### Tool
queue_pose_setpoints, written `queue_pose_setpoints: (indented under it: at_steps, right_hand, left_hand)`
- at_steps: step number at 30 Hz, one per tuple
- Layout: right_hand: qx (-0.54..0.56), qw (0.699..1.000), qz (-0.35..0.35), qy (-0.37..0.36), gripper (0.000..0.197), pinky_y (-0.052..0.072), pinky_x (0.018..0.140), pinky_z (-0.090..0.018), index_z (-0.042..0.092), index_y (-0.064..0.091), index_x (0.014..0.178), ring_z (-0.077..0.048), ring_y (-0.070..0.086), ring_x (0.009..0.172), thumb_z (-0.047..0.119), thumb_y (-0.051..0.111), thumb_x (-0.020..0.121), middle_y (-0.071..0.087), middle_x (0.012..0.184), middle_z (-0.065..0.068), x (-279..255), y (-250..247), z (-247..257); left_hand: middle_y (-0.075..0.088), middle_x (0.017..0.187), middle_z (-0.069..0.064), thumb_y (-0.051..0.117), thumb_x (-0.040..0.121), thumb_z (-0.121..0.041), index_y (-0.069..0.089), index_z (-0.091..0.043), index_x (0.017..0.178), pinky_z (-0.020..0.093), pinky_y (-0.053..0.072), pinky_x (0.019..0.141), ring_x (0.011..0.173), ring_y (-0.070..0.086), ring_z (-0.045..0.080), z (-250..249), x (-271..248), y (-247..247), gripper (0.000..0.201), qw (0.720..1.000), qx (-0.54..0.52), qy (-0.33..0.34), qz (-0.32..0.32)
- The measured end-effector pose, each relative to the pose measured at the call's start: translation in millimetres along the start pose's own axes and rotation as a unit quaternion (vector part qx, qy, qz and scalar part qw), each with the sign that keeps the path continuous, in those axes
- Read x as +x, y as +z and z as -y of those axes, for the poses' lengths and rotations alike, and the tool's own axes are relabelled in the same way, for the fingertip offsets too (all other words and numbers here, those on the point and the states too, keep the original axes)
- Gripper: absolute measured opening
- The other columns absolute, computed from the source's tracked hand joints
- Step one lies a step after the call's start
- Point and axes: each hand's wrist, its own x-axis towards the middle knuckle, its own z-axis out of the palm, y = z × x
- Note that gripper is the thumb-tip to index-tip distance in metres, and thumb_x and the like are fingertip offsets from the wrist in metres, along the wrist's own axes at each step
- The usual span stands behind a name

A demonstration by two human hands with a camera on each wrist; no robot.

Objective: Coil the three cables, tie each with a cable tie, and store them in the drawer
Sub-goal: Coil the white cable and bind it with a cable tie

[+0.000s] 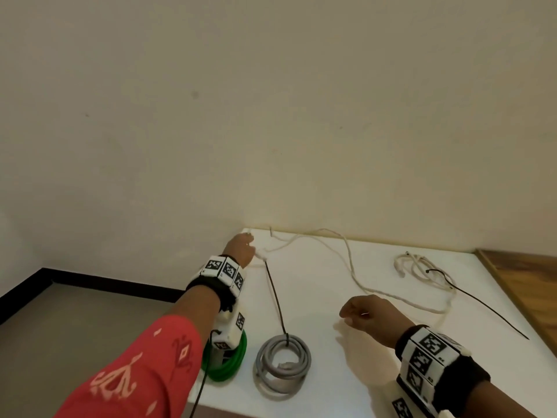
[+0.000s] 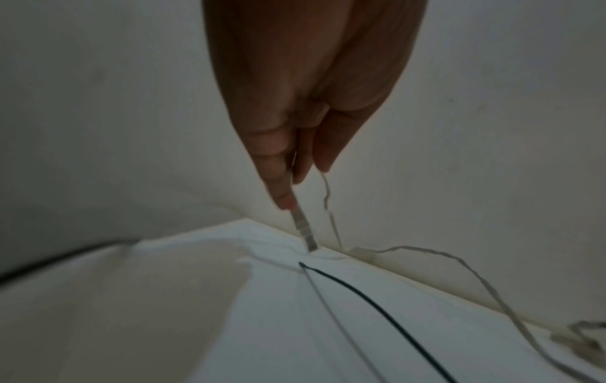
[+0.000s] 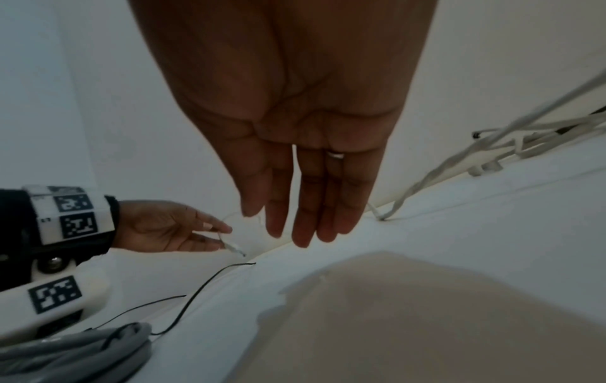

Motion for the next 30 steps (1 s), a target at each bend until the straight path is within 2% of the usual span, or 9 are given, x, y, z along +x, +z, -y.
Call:
queue_pose_setpoints:
  at_steps: [4,9,13,16,18,21,23,26,30]
  right_hand:
    - [-0.002,1.000,-0.017,0.002,0.017,0.042,0.088,-0.020,0.014,0.066,0.101,-0.012,0.056,0.095,0.014,0.055,0.088,0.061,0.098,0.001,-7.9,-10.2,4.2]
    - [0.030,0.998,-0.051,-0.024,0.014,0.045,0.089,-0.023,0.018,0.065,0.095,-0.015,0.061,0.098,0.014,0.053,0.090,0.065,0.096,0.003,-39.6,-38.0,21.6]
    - [0.095,0.985,-0.124,-0.067,0.020,0.041,0.091,-0.018,0.019,0.061,0.107,-0.011,0.057,0.107,0.013,0.052,0.091,0.060,0.106,0.005,-86.0,-53.3,38.9]
    - [0.132,0.980,-0.111,-0.096,0.036,0.039,0.094,-0.020,0.014,0.054,0.123,-0.008,0.052,0.109,0.031,0.048,0.092,0.058,0.115,0.005,-128.2,-54.6,53.6]
    - [0.173,0.974,-0.082,-0.120,0.041,0.045,0.083,-0.027,0.006,0.060,0.108,-0.011,0.058,0.087,0.036,0.043,0.086,0.064,0.095,-0.002,-156.7,-51.1,58.1]
    - [0.270,0.956,-0.078,-0.081,0.026,0.047,0.062,-0.021,0.002,0.062,0.086,-0.010,0.051,0.058,0.019,0.044,0.094,0.055,0.063,0.000,-196.6,-49.3,54.8]
    - [0.323,0.943,-0.073,-0.040,0.025,0.047,0.056,-0.018,0.002,0.064,0.088,-0.007,0.045,0.051,0.010,0.042,0.095,0.046,0.058,0.001,-221.3,-51.8,49.0]
    - [0.398,0.917,-0.028,-0.009,0.031,0.045,0.054,-0.022,0.005,0.065,0.081,-0.009,0.043,0.048,0.006,0.037,0.095,0.046,0.057,-0.001,-247.1,-59.4,44.7]
    - [0.444,0.895,0.031,0.016,0.028,0.036,0.046,-0.020,0.009,0.058,0.086,-0.010,0.031,0.045,0.019,0.035,0.098,0.035,0.052,0.003,-261.5,-72.9,45.3]
  left_hand:
    - [0.041,0.142,0.014,0.042,0.087,0.012,0.048,0.002,0.127,0.036,0.039,0.101,0.124,0.047,0.034,-34.5,-10.8,-11.0,0.042,0.993,-0.043,0.104,-0.029]
    - [0.060,0.112,0.019,0.039,0.081,0.018,0.063,0.002,0.104,0.014,0.055,0.061,0.075,0.062,0.019,-79.4,-68.9,-7.8,0.037,0.979,-0.117,0.165,0.007]
    - [0.062,0.079,0.006,0.044,0.080,0.017,0.067,0.002,0.094,0.015,0.056,0.064,0.066,0.062,0.008,-103.7,-148.8,9.1,0.031,0.967,-0.135,0.205,0.061]
    - [0.062,0.075,0.002,0.046,0.081,0.015,0.069,0.002,0.091,0.019,0.056,0.064,0.064,0.064,0.008,-113.1,-211.6,29.3,0.028,0.955,-0.147,0.237,0.105]
    - [0.062,0.078,0.003,0.045,0.083,0.013,0.068,-0.001,0.094,0.025,0.058,0.066,0.068,0.065,0.016,-116.5,-245.8,42.6,0.029,0.947,-0.146,0.262,0.117]
    - [0.056,0.072,0.003,0.046,0.086,0.008,0.062,-0.010,0.104,0.028,0.057,0.062,0.066,0.062,0.019,-117.8,-279.9,56.2,0.031,0.943,-0.154,0.268,0.126]
    - [0.052,0.069,-0.002,0.053,0.086,-0.003,0.062,-0.016,0.104,0.024,0.051,0.056,0.065,0.055,0.013,-114.9,-294.7,64.8,0.024,0.943,-0.107,0.294,0.116]
    - [0.044,0.075,-0.010,0.057,0.087,-0.021,0.066,-0.019,0.096,0.018,0.038,0.067,0.073,0.047,0.007,-104.2,-307.9,77.9,0.012,0.940,-0.011,0.330,0.082]
    - [0.053,0.078,-0.012,0.058,0.087,-0.022,0.066,-0.019,0.084,0.013,0.036,0.069,0.079,0.052,0.003,-106.3,-318.0,85.6,0.010,0.932,-0.041,0.356,0.056]
